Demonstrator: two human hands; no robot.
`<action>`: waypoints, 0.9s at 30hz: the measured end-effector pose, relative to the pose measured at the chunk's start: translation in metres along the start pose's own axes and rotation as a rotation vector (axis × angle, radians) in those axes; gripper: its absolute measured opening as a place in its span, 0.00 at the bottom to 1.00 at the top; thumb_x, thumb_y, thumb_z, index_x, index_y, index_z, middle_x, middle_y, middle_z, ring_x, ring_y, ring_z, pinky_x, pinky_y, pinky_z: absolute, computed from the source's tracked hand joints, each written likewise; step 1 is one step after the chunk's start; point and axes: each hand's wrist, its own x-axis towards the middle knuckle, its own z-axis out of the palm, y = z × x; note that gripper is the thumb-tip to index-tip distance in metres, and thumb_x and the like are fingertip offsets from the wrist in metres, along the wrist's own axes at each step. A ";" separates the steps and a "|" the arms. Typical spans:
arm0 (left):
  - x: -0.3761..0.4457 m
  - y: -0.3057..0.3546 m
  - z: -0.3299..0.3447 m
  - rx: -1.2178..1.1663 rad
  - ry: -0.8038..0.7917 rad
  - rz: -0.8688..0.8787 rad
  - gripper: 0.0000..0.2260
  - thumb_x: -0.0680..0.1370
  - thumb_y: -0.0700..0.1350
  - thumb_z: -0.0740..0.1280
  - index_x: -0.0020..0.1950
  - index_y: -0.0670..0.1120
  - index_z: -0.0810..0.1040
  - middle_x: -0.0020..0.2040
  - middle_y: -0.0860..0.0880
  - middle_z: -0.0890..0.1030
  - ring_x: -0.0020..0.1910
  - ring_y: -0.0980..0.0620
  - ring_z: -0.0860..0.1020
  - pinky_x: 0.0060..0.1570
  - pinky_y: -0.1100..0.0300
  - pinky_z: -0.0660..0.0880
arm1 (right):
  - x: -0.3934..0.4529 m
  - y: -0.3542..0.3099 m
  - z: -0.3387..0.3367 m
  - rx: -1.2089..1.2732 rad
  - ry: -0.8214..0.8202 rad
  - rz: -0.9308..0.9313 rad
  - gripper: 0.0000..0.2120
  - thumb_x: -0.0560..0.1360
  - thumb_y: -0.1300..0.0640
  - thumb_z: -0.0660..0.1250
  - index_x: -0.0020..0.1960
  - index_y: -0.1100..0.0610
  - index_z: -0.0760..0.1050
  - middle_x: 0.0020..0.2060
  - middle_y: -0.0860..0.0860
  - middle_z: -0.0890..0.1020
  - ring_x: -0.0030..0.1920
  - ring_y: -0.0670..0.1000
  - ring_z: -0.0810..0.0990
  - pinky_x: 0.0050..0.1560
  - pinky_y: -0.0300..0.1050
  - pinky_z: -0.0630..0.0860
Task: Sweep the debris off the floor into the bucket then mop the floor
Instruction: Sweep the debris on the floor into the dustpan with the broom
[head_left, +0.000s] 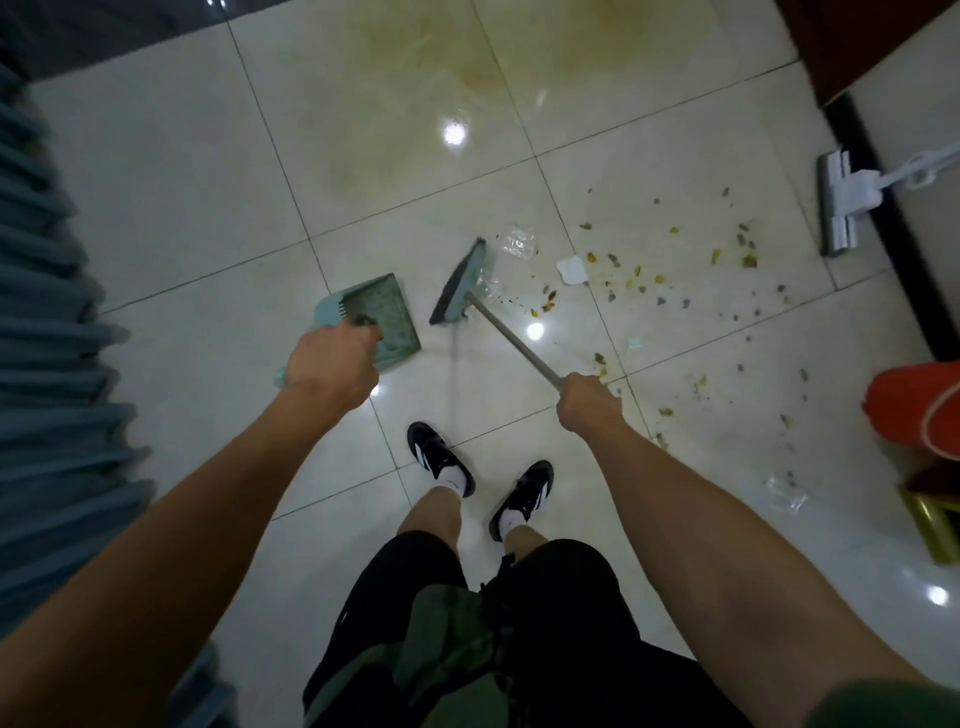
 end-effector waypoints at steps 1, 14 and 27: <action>-0.002 0.009 0.001 0.009 -0.002 0.004 0.12 0.76 0.43 0.67 0.59 0.49 0.78 0.42 0.48 0.75 0.38 0.47 0.76 0.38 0.57 0.73 | -0.005 0.017 0.002 -0.007 0.000 0.008 0.14 0.79 0.62 0.61 0.63 0.58 0.75 0.53 0.55 0.80 0.51 0.56 0.81 0.45 0.46 0.74; -0.011 0.137 -0.008 -0.073 -0.020 0.106 0.13 0.76 0.43 0.65 0.59 0.51 0.79 0.44 0.46 0.78 0.42 0.43 0.79 0.42 0.54 0.77 | -0.065 0.201 0.040 0.006 0.023 0.173 0.15 0.78 0.60 0.60 0.63 0.55 0.75 0.55 0.54 0.80 0.52 0.55 0.81 0.46 0.45 0.73; 0.041 0.136 -0.052 -0.018 0.047 0.148 0.06 0.75 0.43 0.65 0.48 0.51 0.80 0.35 0.50 0.75 0.32 0.48 0.74 0.30 0.60 0.66 | -0.043 0.175 0.013 0.143 0.136 0.078 0.20 0.73 0.62 0.59 0.63 0.51 0.74 0.47 0.55 0.79 0.39 0.57 0.74 0.40 0.47 0.75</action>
